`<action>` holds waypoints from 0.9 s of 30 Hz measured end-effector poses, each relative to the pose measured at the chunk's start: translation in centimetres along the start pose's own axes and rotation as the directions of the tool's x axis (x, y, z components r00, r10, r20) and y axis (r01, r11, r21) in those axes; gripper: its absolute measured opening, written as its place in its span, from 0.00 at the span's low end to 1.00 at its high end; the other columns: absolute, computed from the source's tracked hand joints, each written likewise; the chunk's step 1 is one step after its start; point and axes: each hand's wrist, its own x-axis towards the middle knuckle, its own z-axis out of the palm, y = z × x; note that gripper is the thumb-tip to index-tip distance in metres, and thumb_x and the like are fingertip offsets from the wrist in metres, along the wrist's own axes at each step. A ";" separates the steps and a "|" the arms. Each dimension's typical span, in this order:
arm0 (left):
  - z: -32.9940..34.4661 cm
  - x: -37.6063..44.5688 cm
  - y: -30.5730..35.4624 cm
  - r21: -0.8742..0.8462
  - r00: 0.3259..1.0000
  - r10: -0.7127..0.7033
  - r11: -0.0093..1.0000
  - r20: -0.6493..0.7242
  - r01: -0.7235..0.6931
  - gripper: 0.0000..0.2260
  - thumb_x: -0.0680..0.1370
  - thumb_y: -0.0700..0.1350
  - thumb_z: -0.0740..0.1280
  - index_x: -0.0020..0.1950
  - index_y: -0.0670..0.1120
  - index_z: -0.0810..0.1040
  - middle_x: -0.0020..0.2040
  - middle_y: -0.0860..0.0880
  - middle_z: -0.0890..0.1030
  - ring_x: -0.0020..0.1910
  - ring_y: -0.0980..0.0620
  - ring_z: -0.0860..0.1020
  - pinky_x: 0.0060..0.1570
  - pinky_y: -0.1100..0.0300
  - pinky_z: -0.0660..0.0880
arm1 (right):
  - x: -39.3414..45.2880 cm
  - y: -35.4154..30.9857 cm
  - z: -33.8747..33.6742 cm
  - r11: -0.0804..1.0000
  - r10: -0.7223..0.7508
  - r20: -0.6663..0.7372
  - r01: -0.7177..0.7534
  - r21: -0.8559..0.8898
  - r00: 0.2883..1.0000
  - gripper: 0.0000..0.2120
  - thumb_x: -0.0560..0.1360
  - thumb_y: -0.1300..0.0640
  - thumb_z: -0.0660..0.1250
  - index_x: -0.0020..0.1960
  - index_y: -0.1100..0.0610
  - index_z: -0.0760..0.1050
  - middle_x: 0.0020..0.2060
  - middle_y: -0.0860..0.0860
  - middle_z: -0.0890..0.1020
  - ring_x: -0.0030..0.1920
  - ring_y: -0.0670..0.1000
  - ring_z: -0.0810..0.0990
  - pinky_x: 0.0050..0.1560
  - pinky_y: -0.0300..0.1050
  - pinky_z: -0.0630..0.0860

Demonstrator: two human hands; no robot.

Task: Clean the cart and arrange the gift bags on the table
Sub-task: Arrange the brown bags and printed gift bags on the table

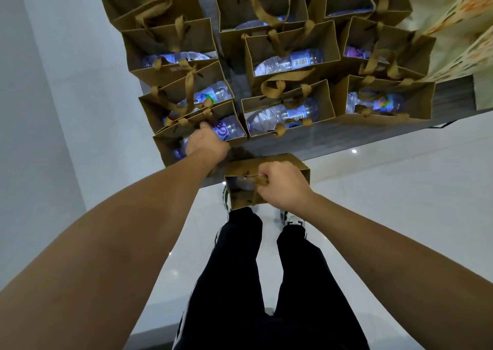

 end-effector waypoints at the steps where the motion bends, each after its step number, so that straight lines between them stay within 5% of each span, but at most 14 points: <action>1: 0.2 0.0 0.1 -0.004 1.000 0.026 1.000 0.017 -0.026 0.33 0.75 0.49 0.75 0.75 0.49 0.64 0.69 0.43 0.73 0.68 0.40 0.73 0.67 0.44 0.71 | 0.1 0.1 0.1 1.000 0.004 0.001 -0.004 0.002 1.000 0.17 0.77 0.57 0.67 0.34 0.48 0.66 0.32 0.46 0.72 0.37 0.51 0.74 0.34 0.40 0.64; 5: 0.5 0.1 0.6 -0.018 0.984 0.145 0.989 0.105 -0.144 0.39 0.75 0.44 0.75 0.80 0.54 0.57 0.74 0.42 0.67 0.72 0.38 0.68 0.69 0.42 0.69 | 0.5 0.1 0.5 1.000 0.014 0.000 -0.014 0.018 1.000 0.16 0.77 0.58 0.68 0.34 0.48 0.67 0.32 0.47 0.73 0.37 0.50 0.75 0.35 0.40 0.65; 9: -0.2 0.6 1.2 -0.088 0.952 0.179 0.983 0.250 -0.162 0.35 0.74 0.37 0.74 0.78 0.52 0.66 0.72 0.44 0.71 0.70 0.41 0.72 0.66 0.44 0.75 | 0.6 0.3 0.5 1.000 0.014 0.013 -0.014 0.027 1.000 0.15 0.77 0.58 0.68 0.35 0.48 0.69 0.33 0.47 0.75 0.37 0.50 0.76 0.35 0.39 0.65; 12: -0.8 0.5 1.5 -0.100 0.954 0.198 0.979 0.226 -0.180 0.21 0.74 0.34 0.73 0.62 0.51 0.79 0.63 0.47 0.77 0.61 0.45 0.76 0.60 0.47 0.79 | 0.5 0.2 0.2 0.999 0.010 0.011 -0.010 0.050 1.000 0.15 0.77 0.57 0.69 0.35 0.47 0.69 0.33 0.47 0.75 0.37 0.49 0.76 0.37 0.39 0.67; 15: -1.1 -0.2 1.4 0.052 0.961 0.236 0.968 0.143 -0.246 0.11 0.72 0.35 0.73 0.47 0.51 0.79 0.58 0.47 0.75 0.54 0.46 0.75 0.54 0.49 0.79 | 0.1 -0.2 -0.2 0.998 0.001 0.008 -0.001 0.064 1.000 0.16 0.78 0.56 0.68 0.34 0.47 0.68 0.33 0.47 0.74 0.36 0.48 0.74 0.34 0.38 0.65; 20: -3.0 -2.5 1.3 0.347 0.949 0.293 0.883 0.116 -0.315 0.09 0.76 0.40 0.72 0.54 0.44 0.78 0.53 0.45 0.76 0.51 0.46 0.77 0.52 0.52 0.79 | -1.4 -0.6 -1.8 0.999 -0.039 0.008 0.039 0.036 0.999 0.15 0.76 0.58 0.69 0.34 0.47 0.68 0.34 0.48 0.76 0.39 0.52 0.77 0.36 0.41 0.70; 27: -8.0 -6.8 1.2 0.397 0.970 0.235 0.885 0.065 -0.241 0.14 0.78 0.48 0.70 0.59 0.41 0.78 0.46 0.46 0.78 0.46 0.47 0.76 0.47 0.55 0.77 | -3.6 -1.7 -3.7 0.996 -0.081 0.014 0.082 -0.039 0.997 0.11 0.77 0.54 0.67 0.37 0.50 0.71 0.41 0.52 0.79 0.46 0.57 0.78 0.46 0.50 0.77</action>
